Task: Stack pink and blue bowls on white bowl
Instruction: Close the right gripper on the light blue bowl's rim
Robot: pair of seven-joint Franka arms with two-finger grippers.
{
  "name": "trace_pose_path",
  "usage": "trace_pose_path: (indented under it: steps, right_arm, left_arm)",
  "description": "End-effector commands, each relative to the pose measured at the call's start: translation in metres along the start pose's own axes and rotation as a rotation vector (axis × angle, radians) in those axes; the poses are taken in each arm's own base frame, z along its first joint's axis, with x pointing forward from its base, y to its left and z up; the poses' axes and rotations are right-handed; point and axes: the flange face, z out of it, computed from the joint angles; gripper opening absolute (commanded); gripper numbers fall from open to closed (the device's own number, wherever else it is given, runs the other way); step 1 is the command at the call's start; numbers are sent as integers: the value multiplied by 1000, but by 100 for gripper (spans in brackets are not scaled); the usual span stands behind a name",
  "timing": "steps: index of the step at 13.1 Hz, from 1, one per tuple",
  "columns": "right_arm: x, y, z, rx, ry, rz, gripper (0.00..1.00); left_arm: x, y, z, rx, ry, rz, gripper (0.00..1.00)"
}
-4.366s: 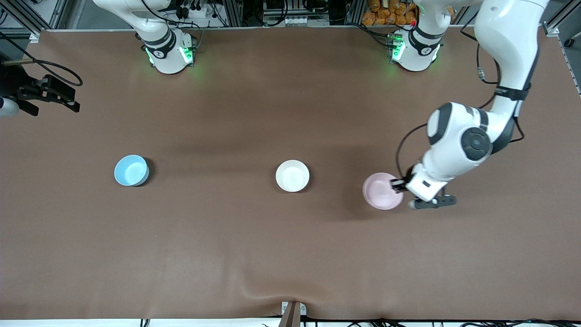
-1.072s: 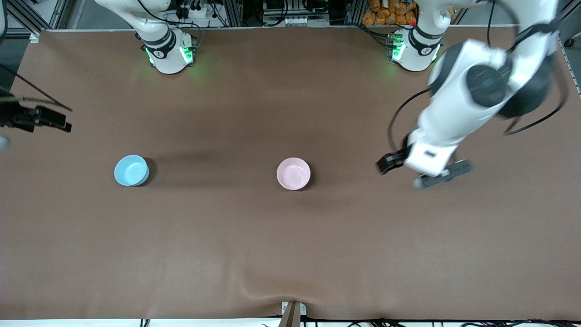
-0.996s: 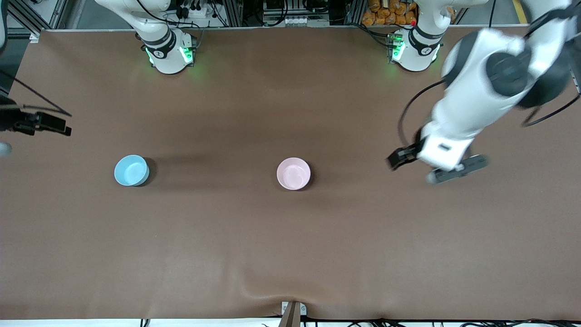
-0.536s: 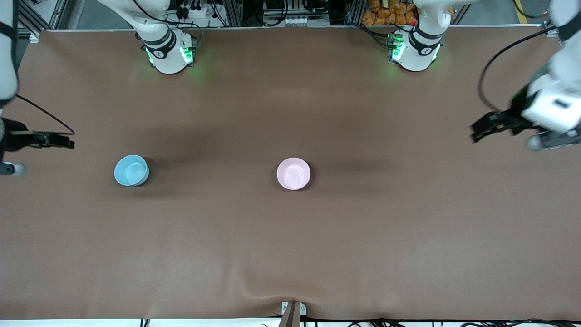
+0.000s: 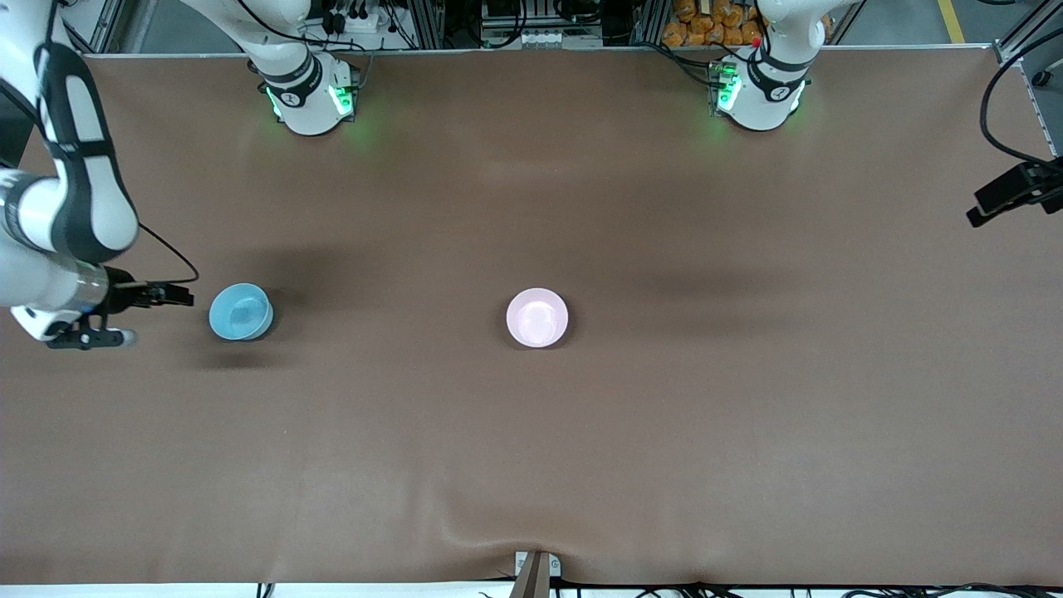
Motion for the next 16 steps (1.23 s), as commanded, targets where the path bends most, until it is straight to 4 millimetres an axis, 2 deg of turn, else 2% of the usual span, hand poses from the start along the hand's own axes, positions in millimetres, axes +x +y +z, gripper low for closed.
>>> trace_pose_path:
  steps: [1,6,7,10,11,14,15,16]
  right_arm:
    - [3,0,9,-7,11,-25,60]
    - [-4,5,59,-16,58,-69,60]
    - [-5,6,62,-17,62,-83,59]
    - [-8,4,79,28,60,-52,50]
    - [-8,1,82,30,65,-53,42]
    - [-9,1,85,31,68,-50,6]
    - [-10,3,86,31,67,-46,0]
    - [-10,4,87,32,66,-44,0]
  left_arm:
    - [-9,3,-5,-12,1,-4,100]
    - [-9,-7,-10,-9,12,-24,100]
    - [-9,-7,-12,-8,15,-22,100]
    - [-8,-8,-15,-2,23,-22,100]
    - [-7,-8,-16,-1,28,-20,100]
    - [-8,0,-17,-12,41,1,100]
    - [-10,13,-16,-15,38,14,100]
    - [-10,8,-16,-20,33,8,100]
